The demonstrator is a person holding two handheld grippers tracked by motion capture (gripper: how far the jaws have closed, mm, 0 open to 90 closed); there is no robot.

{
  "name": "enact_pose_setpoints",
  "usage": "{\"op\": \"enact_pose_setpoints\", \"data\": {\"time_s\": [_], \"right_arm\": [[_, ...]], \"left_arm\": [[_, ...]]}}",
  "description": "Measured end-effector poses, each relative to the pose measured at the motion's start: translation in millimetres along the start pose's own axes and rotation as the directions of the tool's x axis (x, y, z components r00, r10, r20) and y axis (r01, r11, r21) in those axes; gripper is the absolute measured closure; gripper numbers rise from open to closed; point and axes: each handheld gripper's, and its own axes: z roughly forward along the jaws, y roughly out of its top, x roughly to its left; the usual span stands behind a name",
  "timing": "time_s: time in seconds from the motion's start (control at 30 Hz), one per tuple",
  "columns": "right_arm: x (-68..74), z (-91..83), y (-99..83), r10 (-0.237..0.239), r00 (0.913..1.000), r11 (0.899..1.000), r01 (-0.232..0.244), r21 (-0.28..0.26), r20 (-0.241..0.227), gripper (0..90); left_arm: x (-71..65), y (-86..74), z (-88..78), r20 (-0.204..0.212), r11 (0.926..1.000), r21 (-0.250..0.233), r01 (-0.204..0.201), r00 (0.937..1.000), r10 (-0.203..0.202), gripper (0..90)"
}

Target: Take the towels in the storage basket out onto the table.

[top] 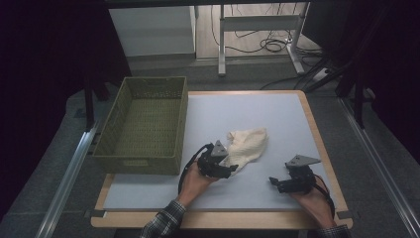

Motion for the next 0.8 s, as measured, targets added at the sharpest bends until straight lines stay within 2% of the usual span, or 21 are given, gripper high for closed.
{"op": "enact_pose_setpoints", "data": {"time_s": [0.07,0.1,0.2,0.23,0.33,0.37,0.4,0.47,0.5,0.53,0.57,0.6,0.67,0.7,0.8], "right_arm": [[-3.4,-1.9,0.4,0.026,0.9997,1.0,-0.026,-0.006,-0.004,20.4],[-6.0,-3.5,0.8,0.043,0.9991,0.999,-0.043,-0.008,-0.004,24.9],[-6.8,-3.8,1.5,0.048,0.9988,0.999,-0.048,-0.015,-0.013,29.5],[-6.2,-3.6,2.4,0.049,0.9987,0.999,-0.049,-0.011,-0.017,30.9],[-4.7,-2.1,4.8,0.04,0.9987,0.999,-0.04,-0.009,-0.032,34.6],[-3.5,-0.3,8.1,0.033,0.9986,0.999,-0.033,-0.003,-0.042,37.7],[-3.5,-0.3,8.1,0.033,0.9986,0.999,-0.033,-0.003,-0.042,37.7],[-2.8,2.3,12.2,0.025,0.9985,1.0,-0.025,-0.002,-0.049,41.3],[-3.7,4.4,16.0,0.027,0.9982,1.0,-0.028,-0.005,-0.053,45.6],[-3.7,4.4,16.0,0.027,0.9982,1.0,-0.028,-0.005,-0.053,45.6],[-4.8,5.8,18.7,0.028,0.998,1.0,-0.029,-0.008,-0.056,47.3],[-7.7,9.1,24.8,0.037,0.9976,0.999,-0.038,-0.011,-0.058,52.9],[-10.9,14.1,31.1,0.044,0.9973,0.999,-0.045,-0.015,-0.059,56.0],[-12.9,18.0,34.3,0.039,0.9976,0.999,-0.04,-0.011,-0.056,56.4],[-16.7,27.8,41.3,0.045,0.9978,0.999,-0.045,-0.002,-0.048,56.4]], "left_arm": [[-3.0,-7.3,1.2,0.007,1.0,0.008,0.001,1.0,-0.001,41.7],[-6.0,-14.9,5.2,0.008,0.9998,0.018,0.003,1.0,-0.003,42.7],[-7.7,-20.7,9.3,0.001,0.9991,0.04,-0.016,0.9999,0.016,50.1],[-9.1,-20.3,8.8,0.005,0.999,0.031,-0.031,0.9995,0.031,57.8],[-7.5,-19.7,9.3,0.006,0.9986,0.039,-0.037,0.9993,0.037,83.6],[-3.0,-18.0,9.0,-0.016,0.9989,0.043,-0.018,0.9997,0.019,85.4],[-3.0,-18.0,9.0,-0.016,0.9989,0.043,-0.018,0.9997,0.019,85.8],[4.7,-16.8,5.6,-0.038,0.9997,0.016,0.019,0.9991,-0.018,85.9],[12.4,-17.4,2.2,-0.053,0.9975,-0.015,0.069,0.9961,-0.07,86.0],[12.4,-17.4,2.2,-0.053,0.9975,-0.015,0.069,0.9961,-0.07,85.9],[15.8,-18.5,0.9,-0.068,0.9954,-0.022,0.093,0.9932,-0.095,85.9],[18.9,-20.7,0.3,-0.086,0.994,-0.019,0.108,0.9903,-0.109,85.9],[19.8,-22.1,0.6,-0.093,0.9932,-0.017,0.115,0.9888,-0.116,85.9],[20.5,-24.9,1.4,-0.099,0.9911,-0.019,0.132,0.9862,-0.133,85.8],[20.3,-24.8,1.6,-0.105,0.9912,-0.016,0.131,0.9856,-0.132,85.7]]}}
